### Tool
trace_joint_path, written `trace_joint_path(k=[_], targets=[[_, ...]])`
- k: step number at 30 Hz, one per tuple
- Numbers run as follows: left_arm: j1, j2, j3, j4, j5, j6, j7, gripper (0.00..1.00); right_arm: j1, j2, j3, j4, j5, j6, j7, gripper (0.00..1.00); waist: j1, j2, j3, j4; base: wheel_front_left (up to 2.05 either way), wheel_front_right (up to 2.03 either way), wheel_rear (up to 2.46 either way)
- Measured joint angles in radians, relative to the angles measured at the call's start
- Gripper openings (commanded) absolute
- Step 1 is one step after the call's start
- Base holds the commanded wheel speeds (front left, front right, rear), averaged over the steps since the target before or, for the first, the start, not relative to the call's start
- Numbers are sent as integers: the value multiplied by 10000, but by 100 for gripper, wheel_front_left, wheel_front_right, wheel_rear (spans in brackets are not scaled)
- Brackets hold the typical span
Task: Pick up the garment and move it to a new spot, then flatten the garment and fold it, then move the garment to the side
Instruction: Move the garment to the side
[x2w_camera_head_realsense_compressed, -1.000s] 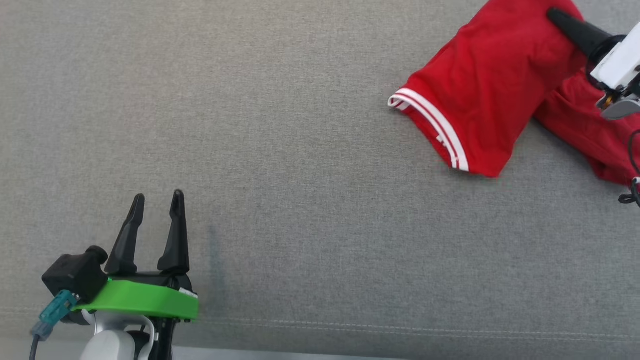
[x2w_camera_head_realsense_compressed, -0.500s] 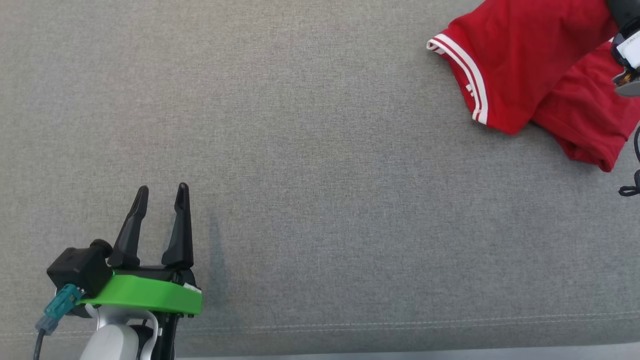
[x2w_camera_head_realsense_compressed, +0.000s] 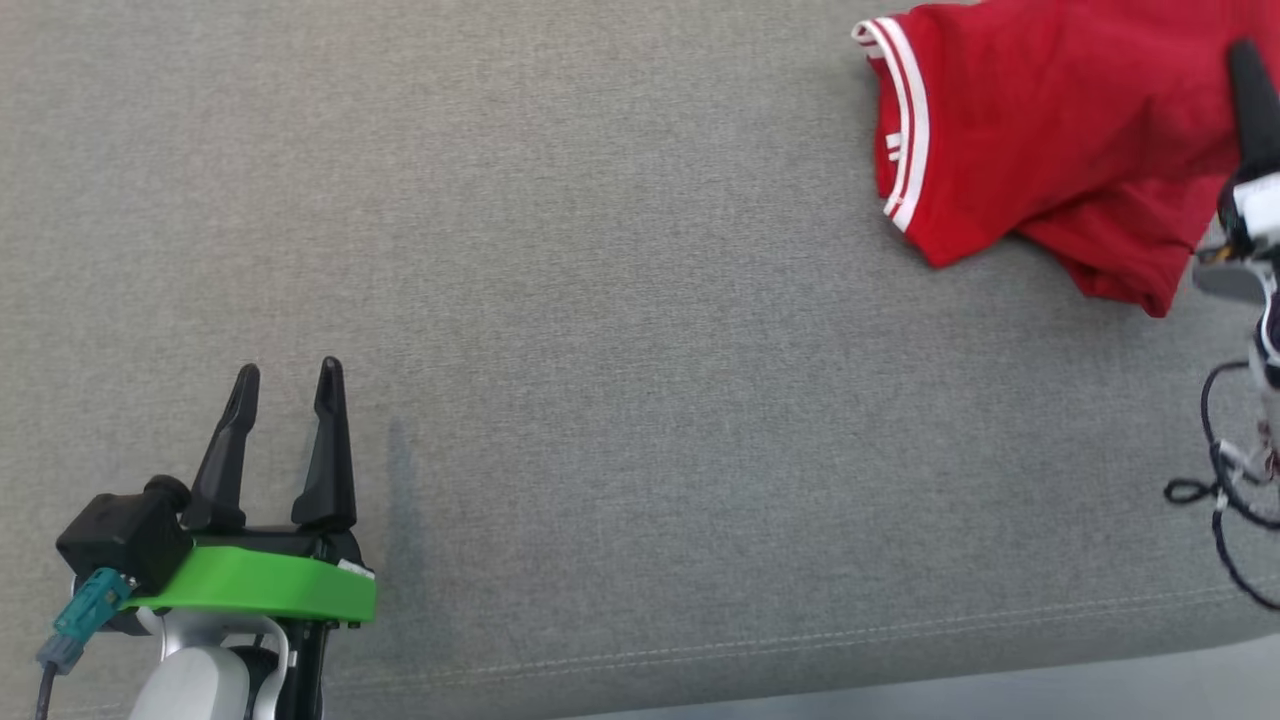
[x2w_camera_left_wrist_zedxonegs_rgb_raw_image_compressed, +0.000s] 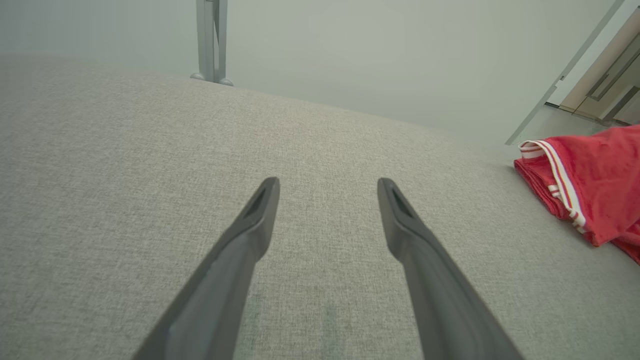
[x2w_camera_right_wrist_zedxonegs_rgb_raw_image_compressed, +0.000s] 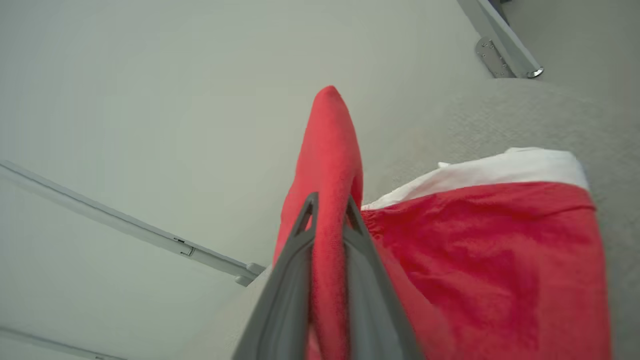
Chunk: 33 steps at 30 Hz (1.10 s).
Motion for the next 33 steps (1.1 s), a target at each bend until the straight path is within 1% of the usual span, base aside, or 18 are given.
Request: trace_joint_path(k=[5, 8, 11, 13, 16, 20, 21, 22, 24, 30, 33], targets=[[3, 198, 61, -186, 54, 96, 86, 100, 779, 407, -199, 470, 240, 15, -610, 0, 0, 0, 113, -331, 0, 0, 0], [2, 261, 61, -268, 125, 100, 153, 100, 925, 696, -226, 681, 288, 46, -949, 0, 0, 0, 183, -540, 0, 0, 0], [2, 305, 54, -305, 138, 100, 199, 100, 943, 830, -224, 851, 278, 123, -1241, 0, 0, 0, 240, -742, 0, 0, 0], [2, 322, 36, -322, 138, 100, 290, 100, 942, 853, -222, 949, 261, 205, -1394, 0, 0, 0, 265, -863, 0, 0, 0], [-2, 328, -19, -374, 138, 100, 374, 100, 934, 830, -251, 1007, 228, 205, -1546, 0, 0, 0, 293, -957, 0, 0, 0], [-10, 328, -121, -405, 140, 100, 456, 100, 842, 621, -251, 1239, -163, 205, -1793, 0, 0, 0, 360, -1011, 0, 0, 0], [-11, 328, -150, -437, 140, 100, 514, 100, 790, 550, -253, 1292, -290, 203, -1843, 44, 0, 0, 372, -1006, 0, 0, 0], [-12, 328, -196, -479, 140, 98, 543, 100, 709, 468, -261, 1344, -393, 176, -1891, 100, 0, 0, 391, -994, 0, 0, 0], [-18, 328, -261, -508, 142, 98, 548, 100, 500, 341, -257, 1524, -608, 10, -1965, 100, 0, 0, 432, -954, 0, 0, 0], [-29, 297, -357, -502, 180, 96, 633, 100, 236, 203, 127, 1891, -1429, -207, -2067, 100, 0, 0, 484, -759, 0, 0, 0], [-30, 263, -349, -493, 180, 98, 633, 100, 236, 144, 372, 2109, -1843, -426, -2096, 100, 0, 0, 459, -661, 0, 0, 0]])
